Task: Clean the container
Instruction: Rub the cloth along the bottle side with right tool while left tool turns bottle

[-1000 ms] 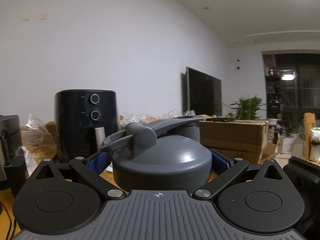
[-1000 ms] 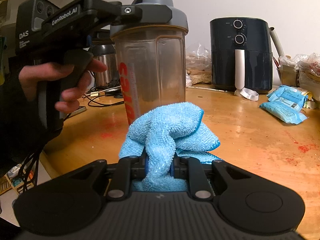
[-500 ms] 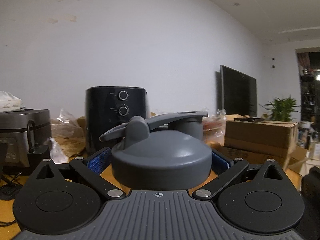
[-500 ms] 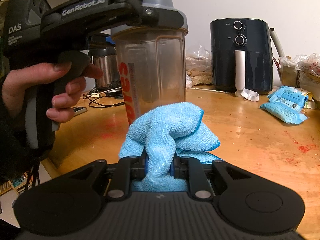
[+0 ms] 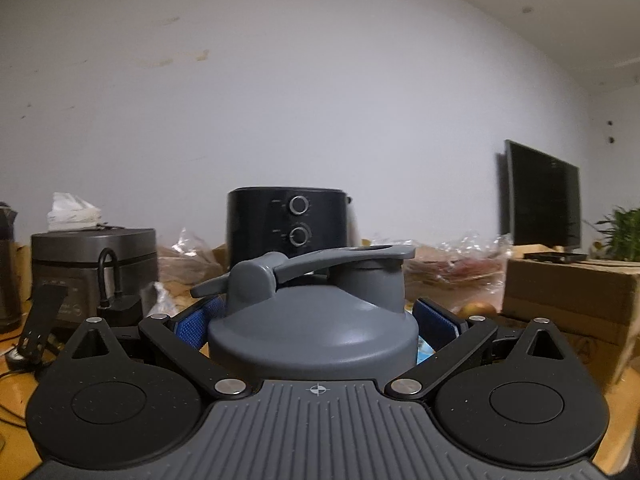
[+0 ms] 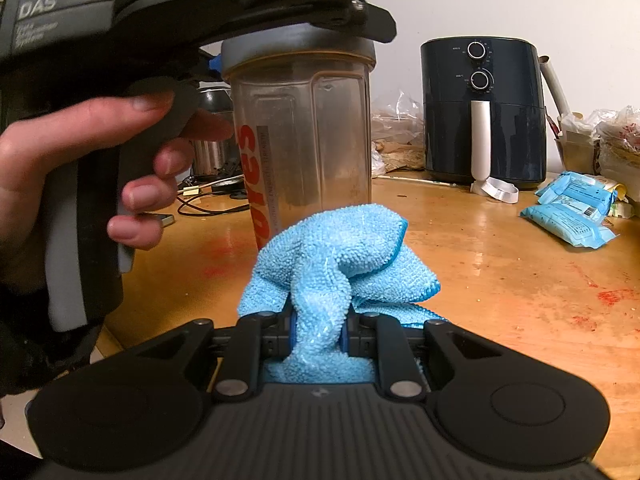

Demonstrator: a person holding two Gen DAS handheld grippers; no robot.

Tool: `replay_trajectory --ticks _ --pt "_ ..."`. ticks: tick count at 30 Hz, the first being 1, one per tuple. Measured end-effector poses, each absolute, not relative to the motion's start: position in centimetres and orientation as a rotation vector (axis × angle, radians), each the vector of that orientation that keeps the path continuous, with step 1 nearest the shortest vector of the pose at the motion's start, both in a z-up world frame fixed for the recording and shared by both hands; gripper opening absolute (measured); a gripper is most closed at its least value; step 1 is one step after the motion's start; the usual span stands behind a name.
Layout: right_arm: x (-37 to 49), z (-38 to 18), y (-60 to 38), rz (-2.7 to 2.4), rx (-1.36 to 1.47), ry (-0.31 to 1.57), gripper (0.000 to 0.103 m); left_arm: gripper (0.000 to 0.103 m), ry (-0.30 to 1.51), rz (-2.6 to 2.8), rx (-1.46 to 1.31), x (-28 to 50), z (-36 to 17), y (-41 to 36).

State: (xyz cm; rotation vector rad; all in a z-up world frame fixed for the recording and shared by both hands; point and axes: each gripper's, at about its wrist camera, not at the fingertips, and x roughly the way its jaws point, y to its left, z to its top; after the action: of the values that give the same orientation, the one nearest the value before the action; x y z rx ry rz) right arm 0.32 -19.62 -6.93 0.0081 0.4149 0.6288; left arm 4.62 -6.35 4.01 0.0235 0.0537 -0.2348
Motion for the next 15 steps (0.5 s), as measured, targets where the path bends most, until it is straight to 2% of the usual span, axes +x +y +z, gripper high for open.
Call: replay_trajectory --ticks 15 --pt "0.4 -7.0 -19.6 0.625 0.016 0.418 0.017 0.103 0.073 -0.119 0.012 4.5 4.1 -7.7"
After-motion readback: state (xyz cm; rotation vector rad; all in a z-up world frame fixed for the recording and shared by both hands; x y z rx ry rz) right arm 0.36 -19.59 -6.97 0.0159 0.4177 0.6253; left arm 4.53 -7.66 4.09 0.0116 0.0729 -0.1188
